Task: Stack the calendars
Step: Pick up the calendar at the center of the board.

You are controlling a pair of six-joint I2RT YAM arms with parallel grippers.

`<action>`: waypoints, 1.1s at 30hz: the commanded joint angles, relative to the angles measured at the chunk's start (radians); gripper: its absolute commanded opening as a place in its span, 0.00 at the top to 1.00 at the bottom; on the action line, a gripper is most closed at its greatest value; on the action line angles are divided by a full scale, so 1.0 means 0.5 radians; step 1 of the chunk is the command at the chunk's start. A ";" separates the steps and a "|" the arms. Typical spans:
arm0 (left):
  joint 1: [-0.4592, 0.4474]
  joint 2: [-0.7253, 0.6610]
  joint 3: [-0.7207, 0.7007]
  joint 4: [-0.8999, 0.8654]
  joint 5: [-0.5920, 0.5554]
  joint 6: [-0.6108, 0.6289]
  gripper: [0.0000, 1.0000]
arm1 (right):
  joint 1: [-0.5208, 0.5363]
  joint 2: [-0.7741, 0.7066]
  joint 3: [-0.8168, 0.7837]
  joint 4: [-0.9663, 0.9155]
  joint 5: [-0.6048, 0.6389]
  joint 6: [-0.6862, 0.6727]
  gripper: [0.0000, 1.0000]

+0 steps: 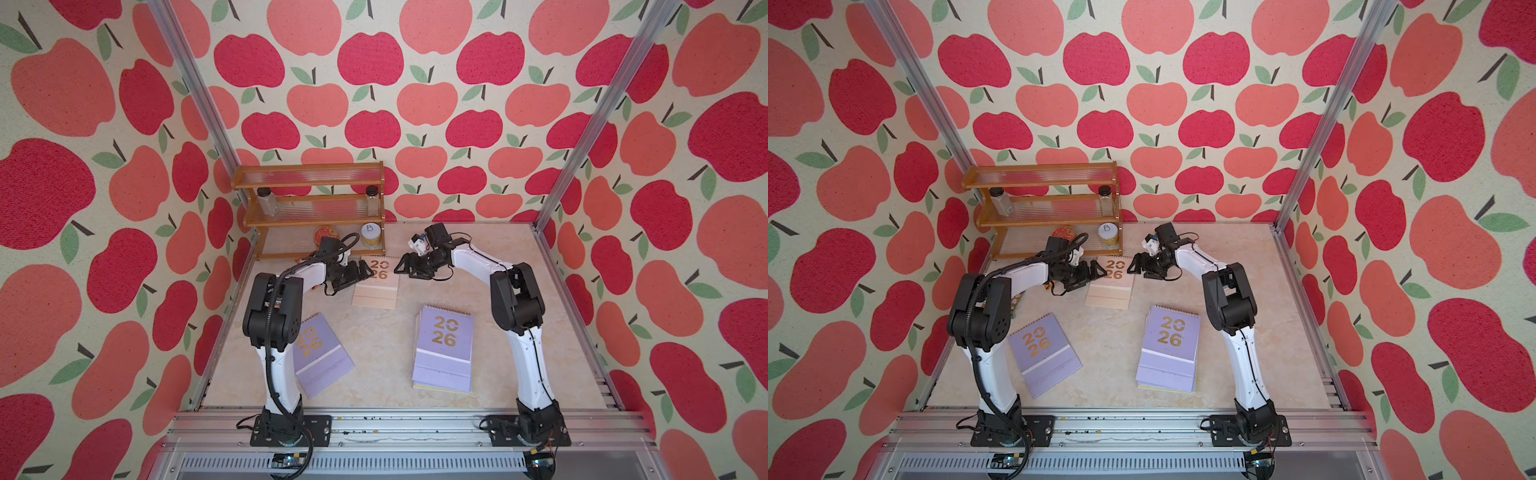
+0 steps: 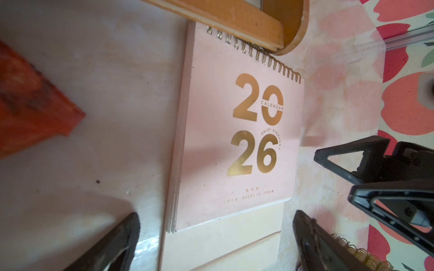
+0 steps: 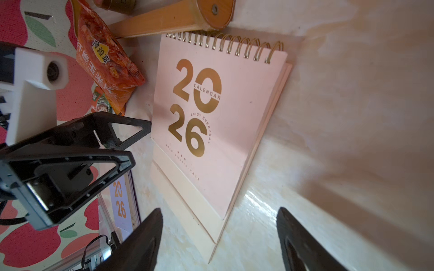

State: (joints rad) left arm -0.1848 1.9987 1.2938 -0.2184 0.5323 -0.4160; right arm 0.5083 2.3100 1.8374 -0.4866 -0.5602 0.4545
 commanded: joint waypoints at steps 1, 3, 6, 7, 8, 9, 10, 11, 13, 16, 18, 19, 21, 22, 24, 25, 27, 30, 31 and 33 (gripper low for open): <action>-0.008 0.049 -0.057 0.090 0.084 -0.060 0.01 | 0.030 0.085 0.065 -0.018 -0.054 0.033 0.22; -0.014 0.049 -0.070 0.099 0.093 -0.058 0.01 | 0.036 0.105 0.076 -0.018 -0.064 0.033 0.22; -0.020 0.050 -0.092 0.130 0.136 -0.063 0.01 | 0.052 0.120 0.079 -0.017 -0.076 0.030 0.22; -0.023 0.048 -0.101 0.151 0.151 -0.070 0.00 | 0.059 0.128 0.079 -0.019 -0.076 0.030 0.22; -0.028 0.049 -0.108 0.165 0.166 -0.073 0.00 | 0.064 0.132 0.077 -0.021 -0.076 0.030 0.22; -0.036 0.049 -0.112 0.179 0.177 -0.073 0.01 | 0.073 0.140 0.079 -0.021 -0.073 0.028 0.22; -0.042 0.051 -0.119 0.198 0.188 -0.073 0.01 | 0.082 0.149 0.084 -0.021 -0.073 0.027 0.22; -0.044 0.055 -0.125 0.216 0.200 -0.073 0.00 | 0.086 0.158 0.087 -0.023 -0.075 0.026 0.22; -0.056 0.069 -0.138 0.260 0.238 -0.086 0.01 | 0.102 0.177 0.096 -0.024 -0.085 0.028 0.22; -0.054 0.076 -0.163 0.342 0.315 -0.120 0.01 | 0.120 0.196 0.104 -0.012 -0.106 0.032 0.22; -0.058 0.066 -0.171 0.382 0.365 -0.144 0.00 | 0.127 0.206 0.110 -0.007 -0.121 0.033 0.22; -0.057 0.051 -0.175 0.402 0.387 -0.159 0.00 | 0.128 0.209 0.105 -0.009 -0.122 0.035 0.22; -0.063 0.014 -0.179 0.415 0.413 -0.173 0.00 | 0.126 0.212 0.104 -0.006 -0.122 0.033 0.22; -0.069 -0.007 -0.180 0.415 0.422 -0.174 0.01 | 0.127 0.212 0.102 -0.008 -0.127 0.030 0.22; -0.078 -0.057 -0.179 0.433 0.453 -0.190 0.01 | 0.127 0.215 0.098 -0.009 -0.136 0.033 0.22; -0.084 -0.080 -0.180 0.448 0.478 -0.203 0.00 | 0.128 0.215 0.089 -0.003 -0.140 0.034 0.22; -0.098 -0.125 -0.185 0.470 0.516 -0.222 0.00 | 0.127 0.212 0.075 0.010 -0.144 0.039 0.22; -0.115 -0.181 -0.188 0.482 0.550 -0.247 0.01 | 0.127 0.203 0.041 0.031 -0.152 0.048 0.22; -0.118 -0.201 -0.193 0.491 0.560 -0.255 0.00 | 0.126 0.197 0.026 0.037 -0.153 0.048 0.22; -0.129 -0.237 -0.200 0.498 0.578 -0.263 0.00 | 0.127 0.185 -0.004 0.049 -0.156 0.048 0.22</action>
State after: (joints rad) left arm -0.2020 1.9423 1.1904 -0.0380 0.6792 -0.5262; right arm 0.5438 2.3692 1.8702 -0.4805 -0.5896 0.4667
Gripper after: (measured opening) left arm 0.995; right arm 0.784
